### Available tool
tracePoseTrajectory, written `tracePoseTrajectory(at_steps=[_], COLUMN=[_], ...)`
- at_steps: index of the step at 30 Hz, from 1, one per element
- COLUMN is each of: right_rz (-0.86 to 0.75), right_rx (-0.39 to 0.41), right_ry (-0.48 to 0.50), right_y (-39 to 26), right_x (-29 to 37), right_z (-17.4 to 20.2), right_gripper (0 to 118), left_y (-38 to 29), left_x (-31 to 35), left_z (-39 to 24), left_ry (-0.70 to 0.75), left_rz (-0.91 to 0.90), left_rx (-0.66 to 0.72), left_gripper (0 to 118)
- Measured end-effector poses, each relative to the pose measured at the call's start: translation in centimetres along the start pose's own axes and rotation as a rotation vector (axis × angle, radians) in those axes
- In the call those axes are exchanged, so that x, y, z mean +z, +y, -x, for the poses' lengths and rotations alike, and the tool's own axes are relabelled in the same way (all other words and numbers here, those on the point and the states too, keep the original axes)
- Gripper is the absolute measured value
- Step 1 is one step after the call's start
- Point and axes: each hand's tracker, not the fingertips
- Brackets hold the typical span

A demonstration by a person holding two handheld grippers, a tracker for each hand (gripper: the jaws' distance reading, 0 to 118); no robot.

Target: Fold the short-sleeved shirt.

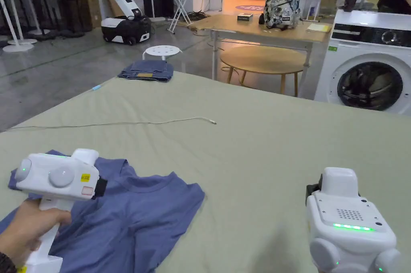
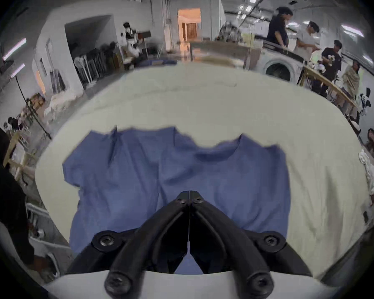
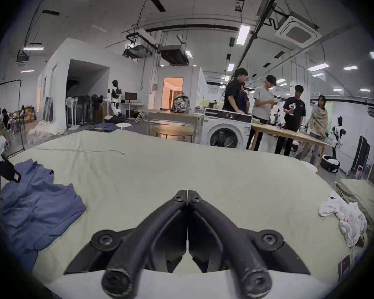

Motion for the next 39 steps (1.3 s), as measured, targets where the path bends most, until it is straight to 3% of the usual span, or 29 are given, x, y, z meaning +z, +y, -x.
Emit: tracePoseTrajectory(at_steps=[3, 4, 6, 7, 8, 9, 10, 13, 17, 22, 23, 24, 28, 39], right_rz=[0.020, 0.026, 0.036, 0.040, 0.045, 0.049, 0.054, 0.061, 0.071, 0.077, 0.081, 0.083, 0.091, 0.075], right_rx=[0.005, 0.008, 0.012, 0.013, 0.012, 0.011, 0.011, 0.015, 0.014, 0.011, 0.010, 0.008, 0.005, -0.022], right_ry=[0.019, 0.019, 0.021, 0.020, 0.020, 0.018, 0.017, 0.011, 0.006, -0.003, -0.005, -0.004, -0.014, -0.050], right_y=[-0.8, -1.0, -1.3, -1.7, -1.9, -2.0, -2.1, -2.3, -2.5, -3.1, -3.2, -3.3, -3.6, -2.7], right_x=[-0.5, -0.6, -0.8, -1.3, -1.5, -1.6, -1.7, -2.1, -1.9, -2.4, -2.3, -2.3, -1.9, -0.5], right_z=[0.0, 0.1, 0.0, -0.3, -0.5, -0.6, -0.7, -1.1, -1.5, -2.1, -2.1, -2.2, -2.4, -3.6], right_gripper=[0, 0, 0, 0, 0, 0, 0, 0, 0, 0, 0, 0, 0, 0], left_y=[-0.9, -1.2, -2.2, -2.5, -2.8, -2.6, -2.9, -3.0, -3.7, -4.4, -4.5, -4.5, -4.5, -0.7], left_x=[-1.2, -1.6, -2.0, -2.3, -2.9, -4.0, -4.5, -5.1, -5.7, -4.8, -4.8, -4.7, -5.4, 2.8], left_z=[1.1, 1.2, 0.7, 0.6, 0.5, 1.0, 1.0, 0.0, -1.5, -3.4, -3.4, -3.3, -1.6, -2.2], left_ry=[-0.125, -0.147, -0.105, -0.092, -0.078, -0.069, -0.075, -0.071, 0.011, 0.023, 0.029, 0.060, 0.015, -0.086], left_rz=[0.082, 0.100, 0.098, 0.096, 0.109, 0.130, 0.142, 0.178, 0.148, 0.112, 0.103, 0.065, 0.043, -0.269], left_rx=[0.044, 0.050, 0.039, 0.035, 0.035, 0.040, 0.048, 0.042, -0.086, -0.138, -0.143, -0.156, -0.068, 0.008], left_gripper=[0, 9, 42, 50, 50, 81, 90, 90, 86, 39, 25, 0, 0, 0])
